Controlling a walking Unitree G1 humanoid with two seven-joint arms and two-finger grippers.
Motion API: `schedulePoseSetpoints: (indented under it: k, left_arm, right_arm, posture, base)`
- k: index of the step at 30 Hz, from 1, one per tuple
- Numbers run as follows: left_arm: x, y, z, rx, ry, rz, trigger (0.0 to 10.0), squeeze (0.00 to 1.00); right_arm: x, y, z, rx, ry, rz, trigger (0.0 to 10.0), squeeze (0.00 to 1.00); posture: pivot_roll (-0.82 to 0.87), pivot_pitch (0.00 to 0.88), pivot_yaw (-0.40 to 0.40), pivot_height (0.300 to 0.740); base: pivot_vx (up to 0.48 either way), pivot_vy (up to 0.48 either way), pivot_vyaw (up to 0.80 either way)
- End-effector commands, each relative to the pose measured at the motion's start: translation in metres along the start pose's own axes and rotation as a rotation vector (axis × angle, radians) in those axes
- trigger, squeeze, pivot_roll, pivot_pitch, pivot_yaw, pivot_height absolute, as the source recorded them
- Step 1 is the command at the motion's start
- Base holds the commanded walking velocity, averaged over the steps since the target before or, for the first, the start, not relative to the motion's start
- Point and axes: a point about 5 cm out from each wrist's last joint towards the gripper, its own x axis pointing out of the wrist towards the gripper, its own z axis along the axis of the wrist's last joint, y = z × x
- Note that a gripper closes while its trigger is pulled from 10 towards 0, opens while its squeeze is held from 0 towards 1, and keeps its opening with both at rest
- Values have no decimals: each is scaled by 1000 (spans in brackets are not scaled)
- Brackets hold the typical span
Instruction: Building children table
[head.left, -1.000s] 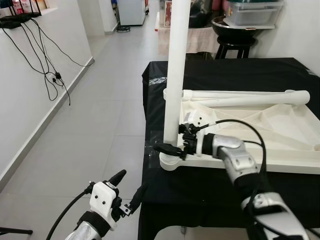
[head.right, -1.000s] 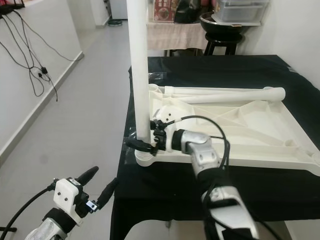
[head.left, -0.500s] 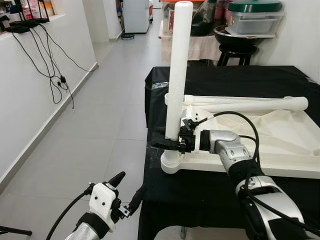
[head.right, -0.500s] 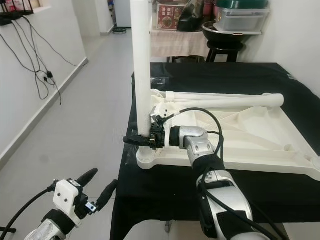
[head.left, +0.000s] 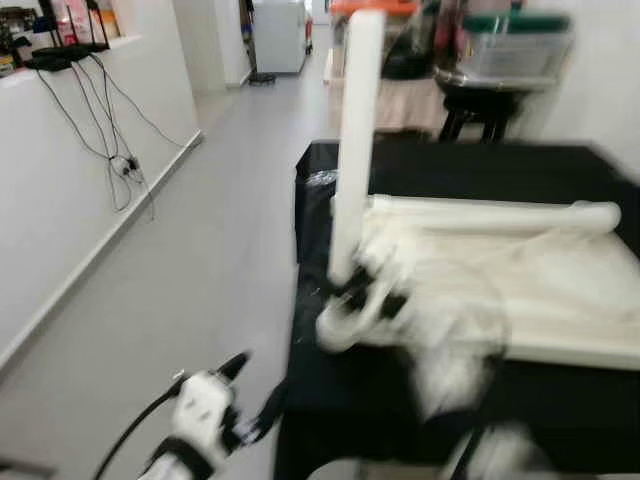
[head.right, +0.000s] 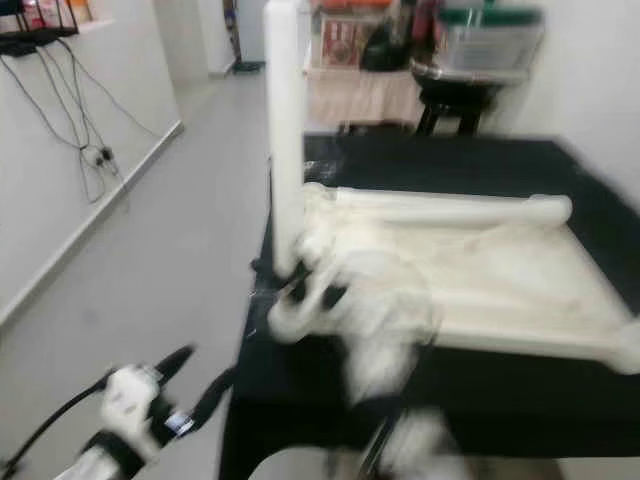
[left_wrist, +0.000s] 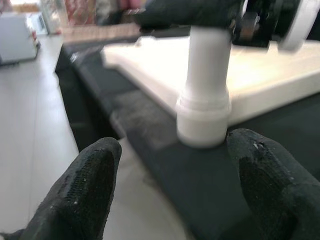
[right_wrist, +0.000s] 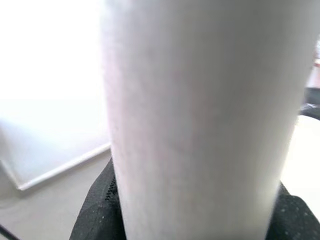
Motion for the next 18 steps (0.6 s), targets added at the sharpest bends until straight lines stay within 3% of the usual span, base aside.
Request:
schedulePoseSetpoints:
  k: [1,5,6,7,8,9,10,13,17,18]
  left_arm:
    - [-3,3,-4,-2,26,-1,10000,0]
    - [-2,3,-4,-6,24,-2,10000,0]
    - [-1,2,-3,-1,22,2,10000,0]
    - [-1,2,-3,-1,22,2,10000,0]
    - [0,2,-3,2,19,8,10000,0]
    - [0,2,-3,2,19,8,10000,0]
    - [1,2,-3,3,18,12,10000,0]
    - [3,2,-3,-4,14,10,10000,0]
    - [4,2,-3,-6,13,7,10000,0]
    - [5,2,-3,-6,13,7,10000,0]
  right_arm:
    - [-7,-12,-25,4,141,-73,0,0]
    - [-1,-27,-17,-25,120,-100,0,0]
    - [3,-31,-16,-15,127,-102,3529,0]
    - [3,-31,-16,-15,127,-102,3529,0]
    - [8,-33,-13,-7,132,-58,10000,733]
    - [8,-33,-13,-7,132,-58,10000,733]
    - [11,-34,-10,12,132,2,10000,1000]
    - [21,-33,14,20,65,265,10000,1000]
    - [22,-33,30,-51,35,368,10000,1000]
    - [21,-34,37,-71,28,468,10000,0]
  posture:
    - [4,0,4,740]
    - [6,0,0,740]
    - [11,0,1,740]
    - [11,0,1,740]
    - [11,0,4,740]
    - [11,0,4,740]
    - [11,0,4,740]
    - [5,0,6,740]
    - [4,0,9,740]
    - [4,0,9,740]
  base:
    - [0,0,0]
    - [0,0,0]
    - [0,0,0]
    - [0,0,0]
    - [0,0,0]
    - [0,0,0]
    - [0,0,0]
    - [0,0,0]
    - [0,0,0]
    - [0,0,0]
